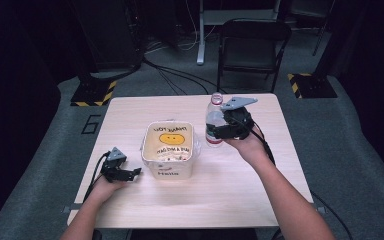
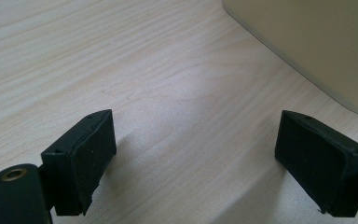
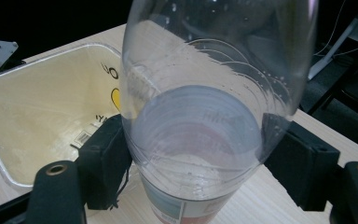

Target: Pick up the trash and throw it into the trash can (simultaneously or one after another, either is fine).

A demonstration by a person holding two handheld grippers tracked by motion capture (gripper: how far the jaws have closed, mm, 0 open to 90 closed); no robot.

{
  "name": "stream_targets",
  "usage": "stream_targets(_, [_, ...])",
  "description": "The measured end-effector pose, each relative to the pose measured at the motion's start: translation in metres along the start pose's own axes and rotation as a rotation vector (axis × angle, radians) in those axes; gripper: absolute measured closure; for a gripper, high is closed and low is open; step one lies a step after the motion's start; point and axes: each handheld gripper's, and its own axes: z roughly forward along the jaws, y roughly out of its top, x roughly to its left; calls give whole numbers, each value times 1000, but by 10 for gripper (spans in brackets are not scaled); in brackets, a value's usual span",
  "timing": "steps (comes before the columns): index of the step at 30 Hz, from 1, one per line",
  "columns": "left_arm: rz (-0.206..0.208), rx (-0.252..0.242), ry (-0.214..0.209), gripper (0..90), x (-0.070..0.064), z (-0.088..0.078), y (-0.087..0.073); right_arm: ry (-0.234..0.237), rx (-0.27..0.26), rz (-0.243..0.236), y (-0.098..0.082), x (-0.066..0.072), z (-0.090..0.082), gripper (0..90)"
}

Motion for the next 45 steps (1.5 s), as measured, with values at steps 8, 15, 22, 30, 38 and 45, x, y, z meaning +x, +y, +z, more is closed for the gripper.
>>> stream_targets(8, [0, 0, 0, 121, 0, 0, 0, 6, -4, -9, 11, 2, -5, 256])
stream_targets(15, [0, 1, 0, 121, 0, 0, 0, 7, -14, -24, 22, 2, -12, 256])
stream_targets(22, [0, 0, 0, 121, 0, 0, 0, 11, -25, -41, 37, 5, -19, 256])
stream_targets(30, [0, 0, 0, 121, 0, 0, 0, 26, -46, -49, 49, 9, -22, 256])
stream_targets(38, [0, 0, 0, 121, 0, 0, 0, 45, -59, -61, 59, 16, -22, 256])
stream_targets(45, [1, 1, -1, 121, 0, 0, 0, 70, -67, -72, 68, 23, -22, 256])
